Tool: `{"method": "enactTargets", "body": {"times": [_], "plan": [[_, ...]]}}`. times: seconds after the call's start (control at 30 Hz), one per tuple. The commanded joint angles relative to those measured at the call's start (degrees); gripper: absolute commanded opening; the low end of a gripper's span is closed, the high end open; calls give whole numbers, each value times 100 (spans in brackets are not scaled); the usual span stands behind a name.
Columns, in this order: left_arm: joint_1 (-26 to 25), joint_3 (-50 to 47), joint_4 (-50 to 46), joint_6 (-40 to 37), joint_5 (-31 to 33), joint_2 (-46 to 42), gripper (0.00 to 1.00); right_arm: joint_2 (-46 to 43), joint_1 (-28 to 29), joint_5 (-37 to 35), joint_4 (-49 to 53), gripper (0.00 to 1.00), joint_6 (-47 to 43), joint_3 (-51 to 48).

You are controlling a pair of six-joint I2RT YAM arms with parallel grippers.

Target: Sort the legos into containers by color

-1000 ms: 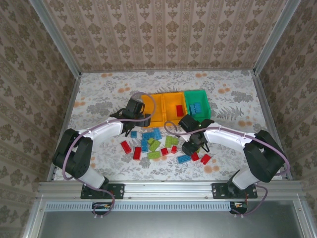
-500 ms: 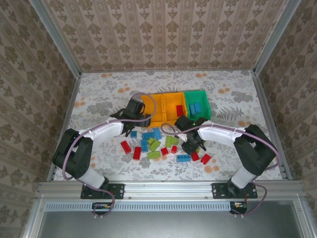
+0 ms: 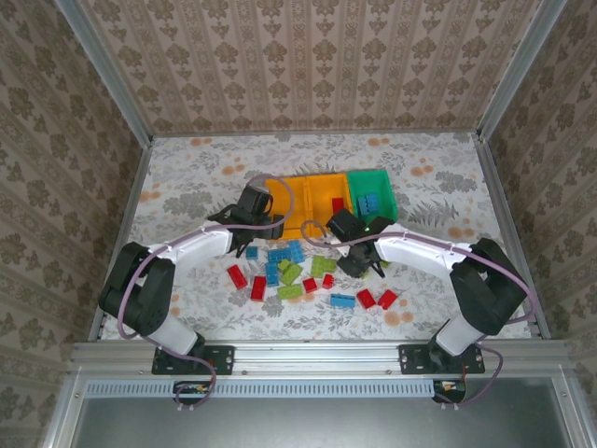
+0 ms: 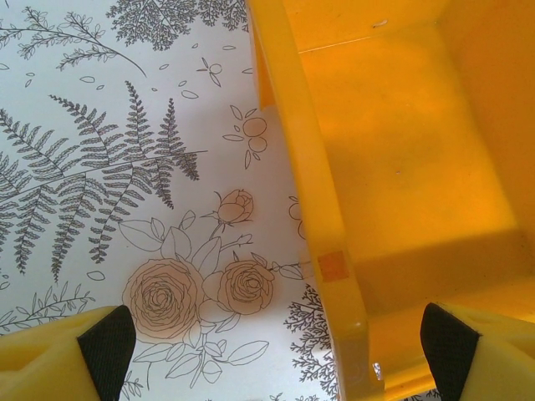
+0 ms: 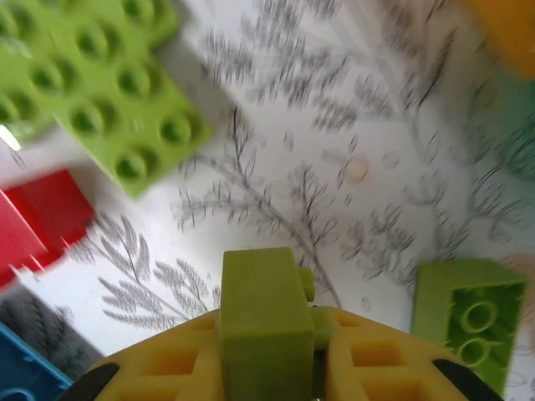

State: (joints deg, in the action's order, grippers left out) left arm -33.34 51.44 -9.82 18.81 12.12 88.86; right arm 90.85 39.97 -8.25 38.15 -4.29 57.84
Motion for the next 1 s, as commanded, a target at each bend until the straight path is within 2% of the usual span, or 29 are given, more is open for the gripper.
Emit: {"method": "enactTargets", "body": {"times": [0.0, 0.2, 0.4, 0.53, 0.73, 0.97], "plan": [[-32, -20, -54, -10, 154, -130, 92, -218, -122, 134, -433, 24, 536, 350], [-32, -36, -71, 80, 199, -164, 92, 102, -364, 1586, -1646, 24, 1844, 955], [-32, -361, 118, 379, 520, -628, 95, 1125, -498, 2258, -2361, 24, 3253, 1906], [-23, -659, 279, 440, 642, -1025, 98, 1684, -507, 2295, -2392, 24, 3707, 2494], [3, -802, 104, 451, 647, -1229, 99, 2246, -525, 1794, -2040, 29, 3961, 3022], [3, -872, -137, 648, 569, -1301, 99, 2545, -523, 1645, -1933, 47, 4009, 3318]]}}
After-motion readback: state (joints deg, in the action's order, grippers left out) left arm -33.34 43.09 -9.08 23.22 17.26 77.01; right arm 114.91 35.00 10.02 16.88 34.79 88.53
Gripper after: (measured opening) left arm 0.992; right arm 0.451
